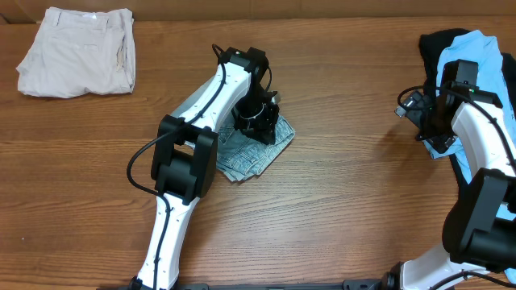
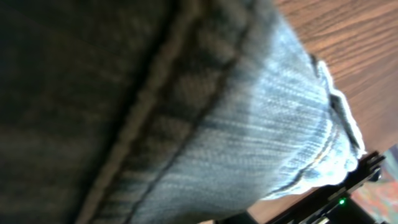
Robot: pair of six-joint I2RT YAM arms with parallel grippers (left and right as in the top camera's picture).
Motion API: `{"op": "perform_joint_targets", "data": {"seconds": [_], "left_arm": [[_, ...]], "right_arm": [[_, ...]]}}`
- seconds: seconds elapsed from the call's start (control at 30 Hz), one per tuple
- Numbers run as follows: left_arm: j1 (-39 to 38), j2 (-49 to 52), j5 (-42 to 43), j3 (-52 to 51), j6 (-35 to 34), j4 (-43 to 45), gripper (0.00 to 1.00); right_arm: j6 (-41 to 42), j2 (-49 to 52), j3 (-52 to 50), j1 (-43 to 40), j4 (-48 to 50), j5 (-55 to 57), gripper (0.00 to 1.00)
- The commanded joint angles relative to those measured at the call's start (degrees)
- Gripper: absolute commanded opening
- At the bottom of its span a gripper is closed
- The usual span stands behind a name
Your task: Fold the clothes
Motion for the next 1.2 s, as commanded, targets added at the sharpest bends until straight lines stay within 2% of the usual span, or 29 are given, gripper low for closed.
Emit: {"op": "perform_joint_targets", "data": {"seconds": [0.0,0.17,0.27,0.3,0.37,0.47,0.6,0.7,0.87,0.97,1.1,1.17], "left_arm": [[-0.17,0.90,-0.61,1.81,0.00,-1.40,0.04],[0.81,0.90,-4.90,13.66,0.28,-8.39,0.06],[2.14,0.90,-11.72,22.93,0.26,-12.81,0.18],[2.73,0.90,-14.58,25.62,0.26,-13.66,0.40],[4.02,0.90,-21.62,30.32,0.24,-14.67,1.00],[6.58,0.90,-30.56,34.60,0.22,-14.14,1.00],[12.57,1.03,-29.53,34.49,0.31,-11.10,1.00],[18.45,1.38,-19.98,32.24,4.55,-8.55,1.00],[26.73,1.46,1.11,26.53,18.67,-6.10,1.00],[30.82,1.46,9.53,22.99,21.29,-4.31,1.00],[33.59,1.46,12.09,17.42,21.35,-2.25,1.00],[33.77,1.46,12.00,14.49,23.80,-1.66,1.00]], "right_arm": [[-0.17,-0.37,1.46,0.07,0.24,0.13,1.00],[-0.17,-0.37,1.46,0.07,0.24,0.13,1.00],[-0.17,-0.37,1.46,0.07,0.24,0.13,1.00],[-0.17,-0.37,1.46,0.07,0.24,0.13,1.00],[-0.17,-0.37,1.46,0.07,0.24,0.13,1.00],[-0.17,-0.37,1.46,0.07,0.24,0.13,1.00],[-0.17,-0.37,1.46,0.07,0.24,0.13,1.00],[-0.17,-0.37,1.46,0.07,0.24,0.13,1.00],[-0.17,-0.37,1.46,0.07,0.24,0.13,1.00],[-0.17,-0.37,1.46,0.07,0.24,0.13,1.00],[-0.17,-0.37,1.46,0.09,0.24,0.13,1.00],[-0.17,-0.37,1.46,0.07,0.24,0.13,1.00]]}}
